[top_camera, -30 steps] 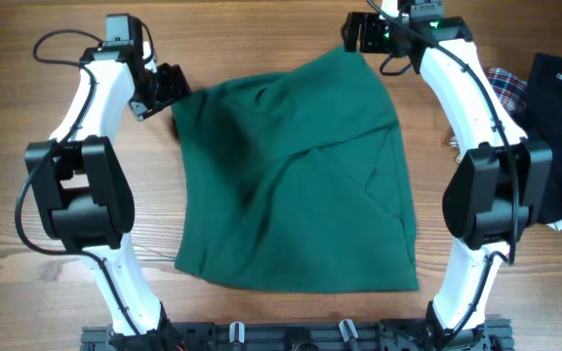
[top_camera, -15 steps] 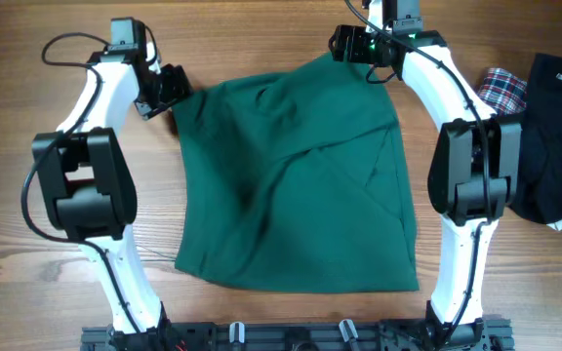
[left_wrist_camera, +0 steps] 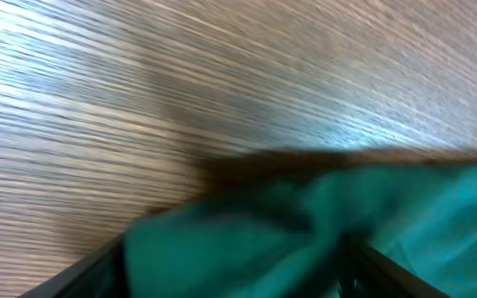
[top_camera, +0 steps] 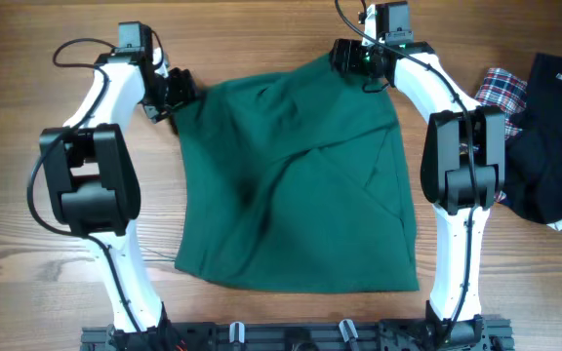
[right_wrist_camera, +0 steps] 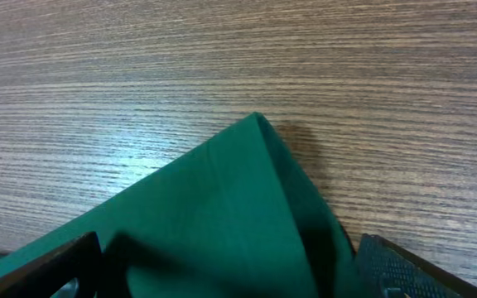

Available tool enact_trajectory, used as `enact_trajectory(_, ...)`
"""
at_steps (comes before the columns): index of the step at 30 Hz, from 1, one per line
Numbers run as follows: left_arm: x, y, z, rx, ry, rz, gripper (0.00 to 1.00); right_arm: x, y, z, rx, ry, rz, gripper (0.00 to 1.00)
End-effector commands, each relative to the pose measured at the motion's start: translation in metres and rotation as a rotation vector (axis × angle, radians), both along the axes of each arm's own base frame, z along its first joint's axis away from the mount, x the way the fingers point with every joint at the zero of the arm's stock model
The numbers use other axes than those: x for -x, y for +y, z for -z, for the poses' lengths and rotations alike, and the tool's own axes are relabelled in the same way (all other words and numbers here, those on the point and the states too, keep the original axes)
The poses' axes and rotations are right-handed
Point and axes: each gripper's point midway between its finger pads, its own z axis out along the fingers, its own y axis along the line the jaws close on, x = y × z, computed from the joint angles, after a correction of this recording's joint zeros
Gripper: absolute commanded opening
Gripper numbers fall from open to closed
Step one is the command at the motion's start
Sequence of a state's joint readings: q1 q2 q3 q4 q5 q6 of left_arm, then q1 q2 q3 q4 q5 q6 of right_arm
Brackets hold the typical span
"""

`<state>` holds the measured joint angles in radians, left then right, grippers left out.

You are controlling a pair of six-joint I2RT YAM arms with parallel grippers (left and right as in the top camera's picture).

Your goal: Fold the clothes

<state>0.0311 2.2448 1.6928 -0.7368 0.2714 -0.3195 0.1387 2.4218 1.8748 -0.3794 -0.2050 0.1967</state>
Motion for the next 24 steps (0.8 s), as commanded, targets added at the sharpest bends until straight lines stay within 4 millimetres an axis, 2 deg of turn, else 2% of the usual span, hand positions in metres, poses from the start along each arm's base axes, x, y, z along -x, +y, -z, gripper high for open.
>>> enact_trajectory(1, 0.004, -0.018, 0.011, 0.022, 0.03, 0.027, 0.77, 0.002, -0.003, 0.022, 0.004, 0.039, 0.017, 1.0)
enact_trajectory(6, 0.004, -0.017, 0.012, 0.022, 0.033, 0.025, 0.71, 0.003, -0.004, 0.023, 0.004, 0.047, 0.02, 0.98)
enact_trajectory(7, 0.004, -0.017, 0.012, 0.022, 0.033, 0.025, 0.71, 0.003, -0.006, 0.024, 0.012, 0.048, 0.026, 0.9)
enact_trajectory(9, 0.004, -0.017, 0.012, 0.022, 0.033, 0.025, 0.61, 0.004, -0.014, 0.027, 0.053, 0.053, 0.052, 0.41)
enact_trajectory(10, 0.004, -0.017, 0.012, 0.018, 0.033, 0.024, 0.55, 0.004, -0.017, 0.028, 0.071, 0.055, 0.063, 0.33)
enact_trajectory(12, 0.004, -0.013, 0.012, -0.001, 0.031, 0.019, 0.4, 0.004, -0.023, 0.029, 0.097, 0.056, 0.081, 0.29)
enact_trajectory(13, 0.003, -0.012, 0.013, -0.008, 0.029, 0.017, 0.34, 0.004, -0.024, 0.029, 0.1, 0.055, 0.083, 0.2)
enact_trajectory(14, 0.003, -0.011, 0.013, -0.015, 0.026, 0.023, 0.21, 0.003, -0.023, 0.028, 0.099, 0.051, 0.083, 0.08)
enact_trajectory(16, 0.003, -0.01, 0.013, -0.024, 0.027, 0.02, 0.04, 0.001, -0.023, 0.027, 0.098, 0.044, 0.084, 0.04)
enact_trajectory(18, 0.002, -0.01, 0.013, -0.024, 0.026, 0.021, 0.04, 0.0, -0.025, 0.025, 0.108, 0.037, 0.093, 0.04)
enact_trajectory(21, 0.002, -0.01, 0.012, -0.025, 0.02, 0.024, 0.04, -0.002, -0.026, 0.011, 0.109, 0.019, 0.096, 0.04)
enact_trajectory(24, 0.001, -0.01, 0.008, -0.024, 0.013, 0.024, 0.04, -0.005, -0.025, -0.017, 0.1, -0.024, 0.098, 0.04)
